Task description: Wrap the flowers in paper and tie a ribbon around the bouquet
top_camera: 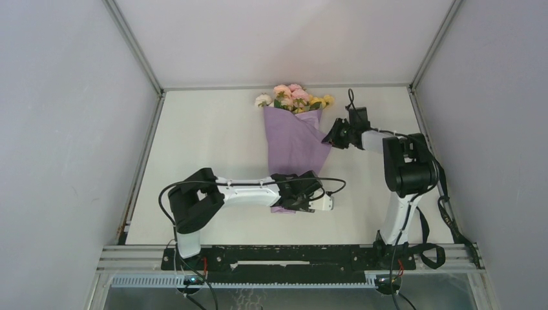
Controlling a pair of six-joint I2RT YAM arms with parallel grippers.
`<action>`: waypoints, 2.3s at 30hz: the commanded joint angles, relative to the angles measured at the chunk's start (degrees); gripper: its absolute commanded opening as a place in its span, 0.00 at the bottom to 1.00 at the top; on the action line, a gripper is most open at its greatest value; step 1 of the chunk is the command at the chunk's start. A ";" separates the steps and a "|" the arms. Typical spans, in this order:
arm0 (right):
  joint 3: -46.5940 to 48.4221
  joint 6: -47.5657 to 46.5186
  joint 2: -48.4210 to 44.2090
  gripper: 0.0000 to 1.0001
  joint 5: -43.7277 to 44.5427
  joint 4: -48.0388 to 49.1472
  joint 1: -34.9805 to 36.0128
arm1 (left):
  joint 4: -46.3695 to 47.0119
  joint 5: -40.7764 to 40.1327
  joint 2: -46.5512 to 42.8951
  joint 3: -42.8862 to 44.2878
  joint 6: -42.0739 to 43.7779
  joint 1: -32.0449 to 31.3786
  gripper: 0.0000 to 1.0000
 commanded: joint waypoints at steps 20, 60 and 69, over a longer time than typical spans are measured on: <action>-2.74 -4.75 -7.90 0.55 4.05 -6.93 9.12 | -6.24 11.11 2.72 -3.83 0.67 -1.76 0.52; -9.48 0.00 -7.92 0.49 12.41 -4.56 14.14 | -0.08 48.69 9.47 11.23 -55.69 42.82 0.78; -12.07 0.77 -10.01 0.49 13.51 -4.63 15.10 | -3.73 43.65 12.39 9.59 -54.28 41.98 0.38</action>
